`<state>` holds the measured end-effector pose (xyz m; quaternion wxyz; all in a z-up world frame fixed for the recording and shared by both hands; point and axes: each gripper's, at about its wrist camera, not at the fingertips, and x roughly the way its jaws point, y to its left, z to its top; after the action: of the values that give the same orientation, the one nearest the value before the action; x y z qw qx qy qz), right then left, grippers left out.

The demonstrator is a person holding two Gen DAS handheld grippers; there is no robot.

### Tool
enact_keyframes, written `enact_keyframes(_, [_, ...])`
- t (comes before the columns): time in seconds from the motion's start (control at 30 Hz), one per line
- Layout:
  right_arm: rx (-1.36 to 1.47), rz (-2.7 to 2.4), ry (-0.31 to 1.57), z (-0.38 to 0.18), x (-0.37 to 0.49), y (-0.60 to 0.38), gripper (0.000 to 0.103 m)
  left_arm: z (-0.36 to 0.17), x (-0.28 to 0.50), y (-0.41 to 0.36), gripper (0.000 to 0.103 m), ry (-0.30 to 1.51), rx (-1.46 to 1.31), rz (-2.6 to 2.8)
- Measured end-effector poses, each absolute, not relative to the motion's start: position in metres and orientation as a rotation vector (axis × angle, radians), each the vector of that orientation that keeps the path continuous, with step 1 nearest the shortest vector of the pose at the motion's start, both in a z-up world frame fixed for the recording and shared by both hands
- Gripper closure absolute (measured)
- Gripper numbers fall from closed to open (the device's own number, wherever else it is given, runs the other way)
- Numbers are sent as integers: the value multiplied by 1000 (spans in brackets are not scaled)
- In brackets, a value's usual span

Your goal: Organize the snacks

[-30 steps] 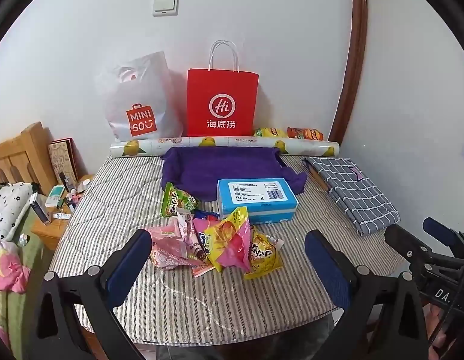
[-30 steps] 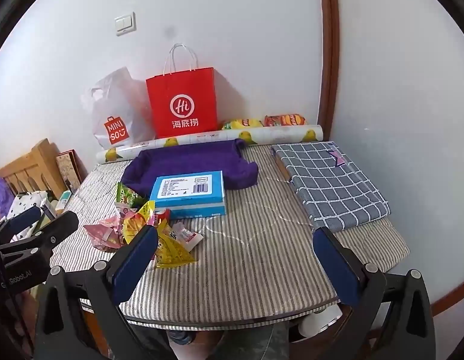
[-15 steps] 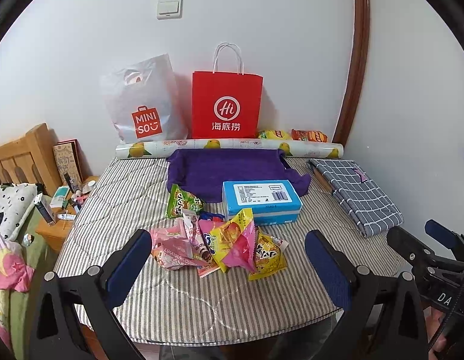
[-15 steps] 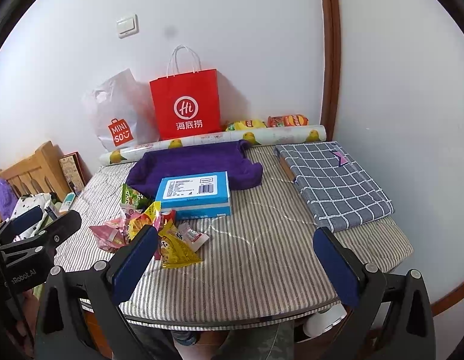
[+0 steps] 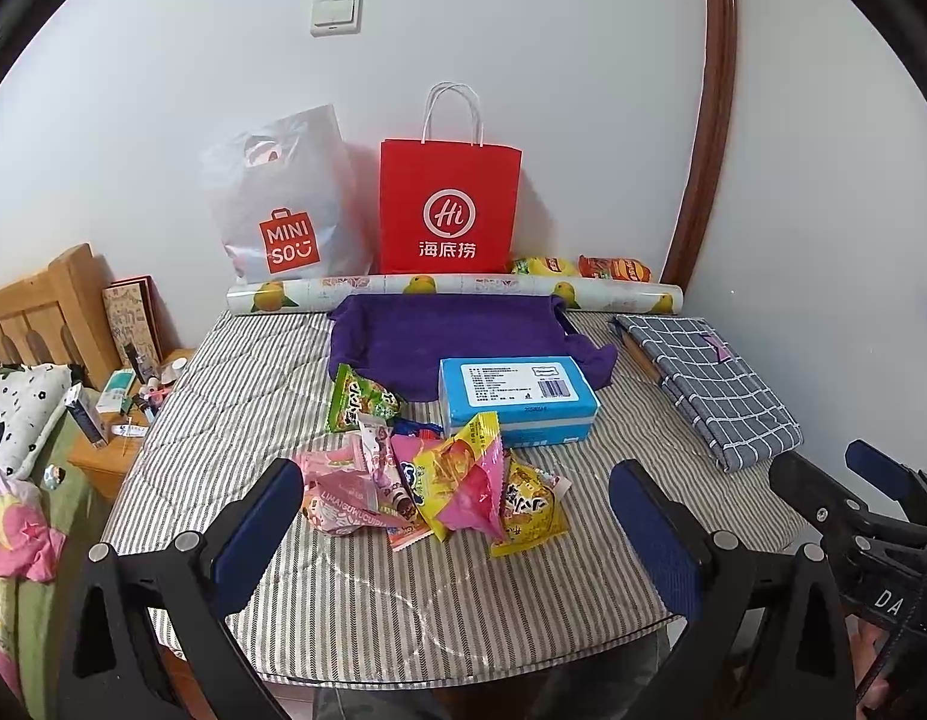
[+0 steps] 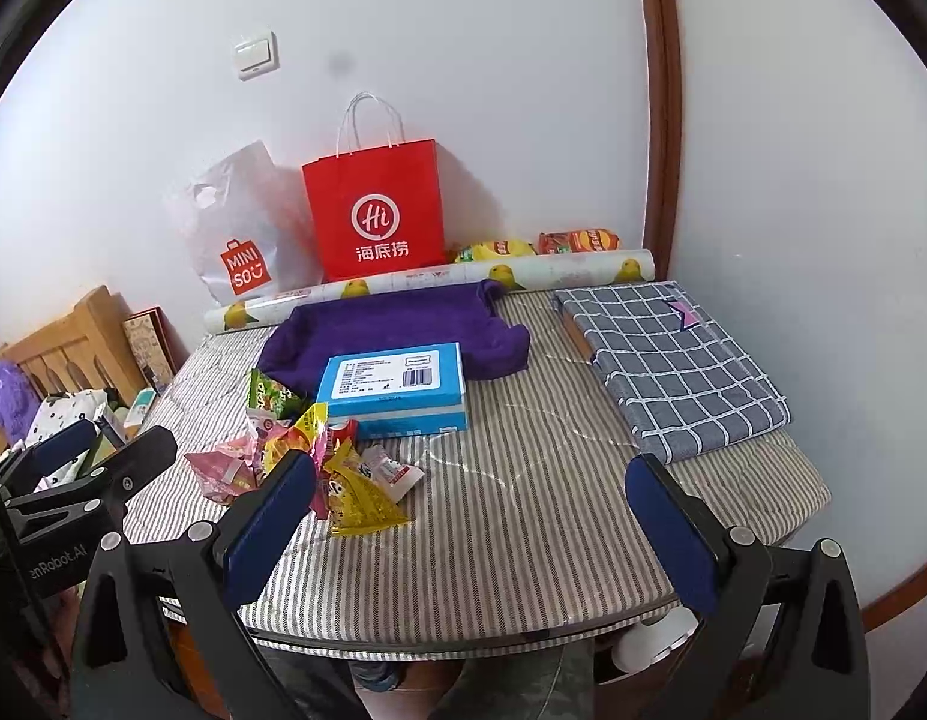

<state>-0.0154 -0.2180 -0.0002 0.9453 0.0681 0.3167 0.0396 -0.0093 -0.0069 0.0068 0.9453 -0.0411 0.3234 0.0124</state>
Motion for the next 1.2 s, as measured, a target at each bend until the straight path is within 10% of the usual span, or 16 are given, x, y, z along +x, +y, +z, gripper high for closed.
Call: enact_keyframes(1.2, [142, 97, 630, 1, -23, -216, 1, 10, -12, -11, 1, 647, -83, 23])
